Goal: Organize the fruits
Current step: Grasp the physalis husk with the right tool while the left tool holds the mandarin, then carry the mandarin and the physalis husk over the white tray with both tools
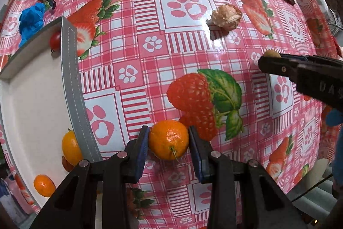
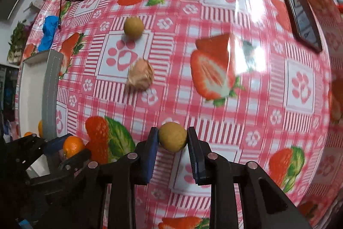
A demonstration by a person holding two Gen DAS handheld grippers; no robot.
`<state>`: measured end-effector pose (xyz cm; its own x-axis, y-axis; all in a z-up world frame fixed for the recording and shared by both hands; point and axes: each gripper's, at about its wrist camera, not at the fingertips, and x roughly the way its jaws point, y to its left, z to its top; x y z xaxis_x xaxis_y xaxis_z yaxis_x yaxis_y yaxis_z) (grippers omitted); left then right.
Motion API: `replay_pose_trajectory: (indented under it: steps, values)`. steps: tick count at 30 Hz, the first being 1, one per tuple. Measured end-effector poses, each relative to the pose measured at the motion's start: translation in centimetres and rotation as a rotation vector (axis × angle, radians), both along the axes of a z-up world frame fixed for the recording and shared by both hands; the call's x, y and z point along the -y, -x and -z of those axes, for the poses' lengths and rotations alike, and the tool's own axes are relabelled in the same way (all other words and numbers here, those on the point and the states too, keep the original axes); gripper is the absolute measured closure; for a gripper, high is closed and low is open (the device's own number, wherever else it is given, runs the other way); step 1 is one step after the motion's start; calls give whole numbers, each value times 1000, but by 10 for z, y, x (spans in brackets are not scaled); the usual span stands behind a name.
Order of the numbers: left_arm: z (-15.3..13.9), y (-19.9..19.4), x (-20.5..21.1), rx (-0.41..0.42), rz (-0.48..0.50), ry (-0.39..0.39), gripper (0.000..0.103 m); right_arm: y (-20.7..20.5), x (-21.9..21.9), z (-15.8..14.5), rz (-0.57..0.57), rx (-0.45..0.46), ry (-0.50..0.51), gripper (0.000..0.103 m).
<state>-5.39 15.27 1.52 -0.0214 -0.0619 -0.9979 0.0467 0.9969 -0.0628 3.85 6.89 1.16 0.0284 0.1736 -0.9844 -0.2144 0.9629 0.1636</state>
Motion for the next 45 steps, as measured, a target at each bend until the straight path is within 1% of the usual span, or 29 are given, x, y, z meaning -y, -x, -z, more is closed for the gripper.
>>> replay_pose_trajectory:
  steps: [2, 3, 5, 8, 9, 10, 14, 18, 19, 20, 21, 22, 23, 29, 30, 33, 34, 35, 36, 37, 38, 40, 45]
  values:
    - [-1, 4, 4, -1, 1, -2, 63, -3, 4, 1, 38, -21, -49, 74]
    - [-2, 4, 3, 0, -1, 0, 63, -1, 9, 2, 49, -21, -53, 74]
    - [-2, 5, 4, -1, -2, -1, 63, -7, 8, 1, 53, -22, -39, 74]
    - [-2, 6, 3, -6, -8, 3, 63, -26, 9, 11, 37, -37, -30, 74]
    - [-2, 6, 2, -8, -11, 5, 63, -27, 2, 18, 35, -41, -25, 74]
    - [-1, 6, 2, -8, -14, 5, 63, -15, 3, 20, 35, -42, -21, 74]
    - [-1, 6, 1, -8, -18, 11, 63, -19, -4, 28, 27, -31, -15, 74]
    - [0, 6, 2, -10, -19, 15, 63, -30, -2, 26, 57, -22, -51, 74]
    - [0, 7, 2, -10, -17, 15, 63, -34, 0, 24, 74, -22, -67, 65]
    - [0, 8, 2, -10, -17, 15, 63, -38, 2, 22, 84, -15, -75, 38]
    - [0, 8, 2, -11, -18, 16, 63, -40, 3, 18, 87, 5, -75, 28]
    - [0, 7, 3, -12, -20, 17, 63, -45, 6, 12, 83, 31, -71, 27]
    - [0, 7, 3, -13, -21, 17, 63, -48, 5, 9, 69, 38, -68, 27]
    - [1, 6, 2, -15, -16, 15, 63, -57, -10, 9, 46, 43, -75, 28]
    - [1, 6, 2, -15, -16, 14, 63, -53, -17, 9, 41, 44, -72, 28]
    - [1, 6, 2, -16, -22, 14, 63, -57, -31, 13, 10, 51, -58, 28]
    - [2, 6, 1, -17, -25, 15, 63, -60, -36, 15, -2, 54, -49, 32]
    - [2, 5, 1, -17, -27, 15, 63, -61, -39, 16, -9, 51, -46, 43]
    - [2, 5, 0, -17, -31, 16, 63, -63, -43, 19, -19, 40, -44, 51]
    - [2, 4, 0, -15, -33, 17, 63, -64, -47, 23, -28, 21, -37, 65]
    - [3, 3, -1, -14, -34, 17, 63, -64, -50, 26, -35, 19, -14, 72]
    - [2, 2, -2, -10, -37, 19, 63, -63, -54, 26, -46, 33, 5, 75]
    - [-9, 0, -4, 17, -45, 34, 63, -58, -38, 17, -6, 41, -38, 75]
